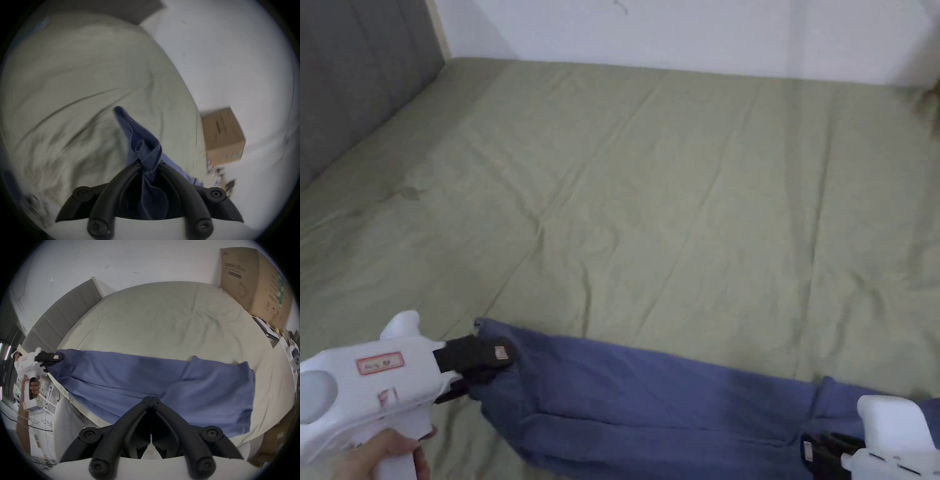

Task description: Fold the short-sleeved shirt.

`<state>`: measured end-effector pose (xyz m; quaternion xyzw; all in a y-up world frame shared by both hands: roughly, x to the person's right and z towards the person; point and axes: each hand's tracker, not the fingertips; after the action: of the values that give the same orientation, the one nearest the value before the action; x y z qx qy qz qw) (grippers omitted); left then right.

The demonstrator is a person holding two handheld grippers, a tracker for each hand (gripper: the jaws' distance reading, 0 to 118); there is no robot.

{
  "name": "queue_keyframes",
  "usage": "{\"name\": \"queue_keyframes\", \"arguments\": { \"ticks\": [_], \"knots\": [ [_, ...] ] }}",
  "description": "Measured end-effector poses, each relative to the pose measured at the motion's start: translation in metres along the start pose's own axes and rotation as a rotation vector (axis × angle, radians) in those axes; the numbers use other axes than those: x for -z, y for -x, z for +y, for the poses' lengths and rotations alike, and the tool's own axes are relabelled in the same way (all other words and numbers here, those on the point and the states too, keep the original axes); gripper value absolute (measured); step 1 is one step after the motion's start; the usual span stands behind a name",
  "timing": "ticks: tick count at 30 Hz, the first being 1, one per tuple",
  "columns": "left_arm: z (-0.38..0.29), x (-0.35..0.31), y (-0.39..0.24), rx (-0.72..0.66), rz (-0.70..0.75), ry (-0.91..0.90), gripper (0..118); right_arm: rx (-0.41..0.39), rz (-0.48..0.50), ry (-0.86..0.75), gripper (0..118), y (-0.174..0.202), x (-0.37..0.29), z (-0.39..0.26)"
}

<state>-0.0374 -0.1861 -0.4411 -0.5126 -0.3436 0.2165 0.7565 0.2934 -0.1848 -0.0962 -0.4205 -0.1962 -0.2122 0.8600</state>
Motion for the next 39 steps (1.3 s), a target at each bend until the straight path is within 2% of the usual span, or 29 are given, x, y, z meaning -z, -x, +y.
{"name": "queue_keyframes", "arguments": {
  "ticks": [6,9,11,13,15,16,18,20,21,23,25,28,29,30,31,32,35,39],
  "knots": [
    [-0.047,0.040,-0.131,0.446,-0.055,0.146,10,0.065,-0.053,-0.016,0,-0.035,-0.025,-0.026],
    [-0.084,0.086,-0.165,0.555,-0.101,0.304,10,0.119,-0.073,-0.014,0,-0.051,-0.031,-0.039],
    [-0.114,0.114,-0.177,0.602,-0.052,0.385,10,0.148,-0.073,-0.007,0,-0.060,-0.033,-0.046],
    [-0.137,0.130,-0.188,0.630,0.007,0.371,10,0.172,-0.077,-0.005,0,-0.068,-0.036,-0.052],
    [-0.151,0.142,-0.185,0.653,-0.033,0.381,12,0.191,-0.086,-0.007,0,-0.074,-0.038,-0.055],
    [-0.153,0.146,-0.189,0.615,-0.029,0.409,20,0.195,-0.088,-0.008,0,-0.076,-0.039,-0.057],
    [-0.154,0.148,-0.184,0.565,-0.035,0.494,59,0.207,-0.095,-0.009,0,-0.081,-0.041,-0.057],
    [-0.148,0.137,-0.186,0.562,-0.053,0.466,95,0.213,-0.094,-0.016,0,-0.084,-0.042,-0.057],
    [-0.145,0.127,-0.186,0.548,-0.065,0.435,99,0.216,-0.092,-0.019,0,-0.084,-0.042,-0.056],
    [-0.133,0.108,-0.180,0.493,-0.101,0.381,99,0.219,-0.086,-0.027,0,-0.084,-0.042,-0.055],
    [-0.114,0.095,-0.168,0.381,-0.131,0.331,99,0.218,-0.071,-0.033,0,-0.083,-0.039,-0.052],
    [-0.097,0.091,-0.147,0.262,-0.076,0.270,98,0.204,-0.053,-0.031,0,-0.078,-0.033,-0.048],
    [-0.093,0.090,-0.140,0.251,-0.027,0.261,93,0.194,-0.047,-0.030,0,-0.076,-0.032,-0.047],
    [-0.094,0.091,-0.138,0.259,0.005,0.265,64,0.185,-0.041,-0.029,0,-0.073,-0.031,-0.046],
    [-0.097,0.093,-0.139,0.261,0.026,0.261,21,0.181,-0.038,-0.029,0,-0.071,-0.030,-0.046],
    [-0.101,0.097,-0.140,0.237,0.046,0.253,0,0.178,-0.033,-0.030,0,-0.069,-0.029,-0.046],
    [-0.111,0.103,-0.144,0.173,-0.063,0.321,0,0.191,-0.015,-0.032,0,-0.066,-0.029,-0.047],
    [-0.141,0.128,-0.159,0.215,-0.054,0.401,0,0.222,0.006,-0.032,0,-0.066,-0.029,-0.048]
  ]
}}
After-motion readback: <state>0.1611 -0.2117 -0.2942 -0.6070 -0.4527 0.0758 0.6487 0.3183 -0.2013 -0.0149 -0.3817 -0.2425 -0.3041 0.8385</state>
